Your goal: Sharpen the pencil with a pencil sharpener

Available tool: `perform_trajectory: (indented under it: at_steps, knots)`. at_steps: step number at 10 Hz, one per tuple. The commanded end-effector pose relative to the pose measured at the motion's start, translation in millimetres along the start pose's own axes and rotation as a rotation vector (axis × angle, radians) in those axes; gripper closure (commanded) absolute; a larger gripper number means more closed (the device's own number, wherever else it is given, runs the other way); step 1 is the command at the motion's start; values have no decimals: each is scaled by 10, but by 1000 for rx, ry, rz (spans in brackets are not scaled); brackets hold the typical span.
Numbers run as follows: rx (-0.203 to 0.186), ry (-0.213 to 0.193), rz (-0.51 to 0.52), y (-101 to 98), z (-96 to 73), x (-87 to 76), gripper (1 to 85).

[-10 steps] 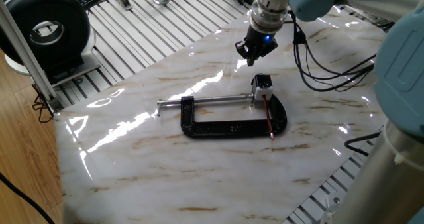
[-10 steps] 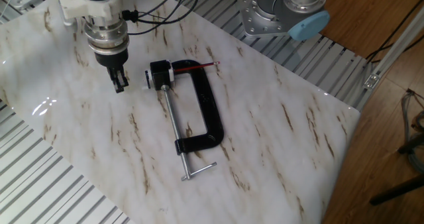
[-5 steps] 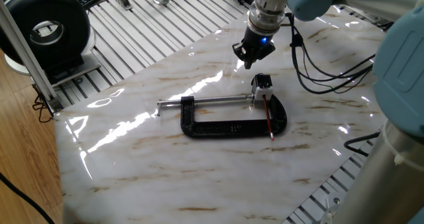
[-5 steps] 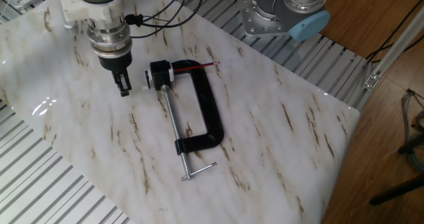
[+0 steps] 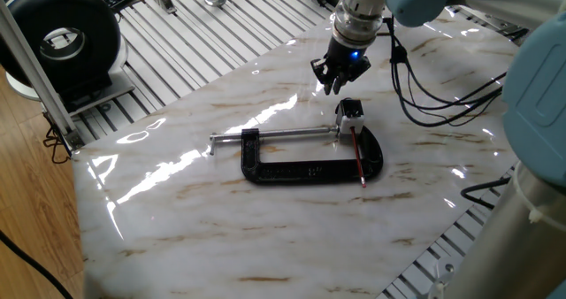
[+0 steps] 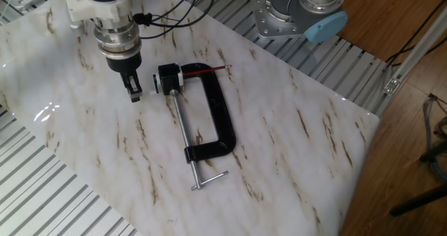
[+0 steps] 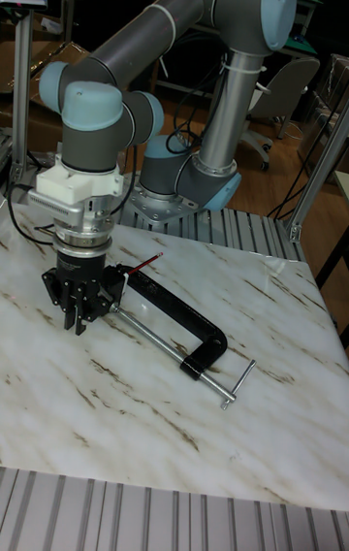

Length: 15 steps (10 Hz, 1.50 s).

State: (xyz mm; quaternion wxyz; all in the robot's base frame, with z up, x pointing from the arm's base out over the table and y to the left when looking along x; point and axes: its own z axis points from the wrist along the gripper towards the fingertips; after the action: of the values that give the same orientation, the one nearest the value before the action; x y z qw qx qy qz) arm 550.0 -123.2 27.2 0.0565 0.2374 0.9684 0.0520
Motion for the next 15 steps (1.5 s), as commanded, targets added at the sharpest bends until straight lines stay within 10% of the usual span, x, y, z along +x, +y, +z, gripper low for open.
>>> perform_trajectory:
  at_steps: [1,3,8,11,15]
  knots:
    - [-15,24,-2,-40,-45,123,583]
    - [32,16,-31,-123,-9,190,583]
    - [63,175,-153,-201,-55,532,580]
    - [38,222,-172,-145,-137,426,580]
    - [58,179,-182,-84,-94,238,580]
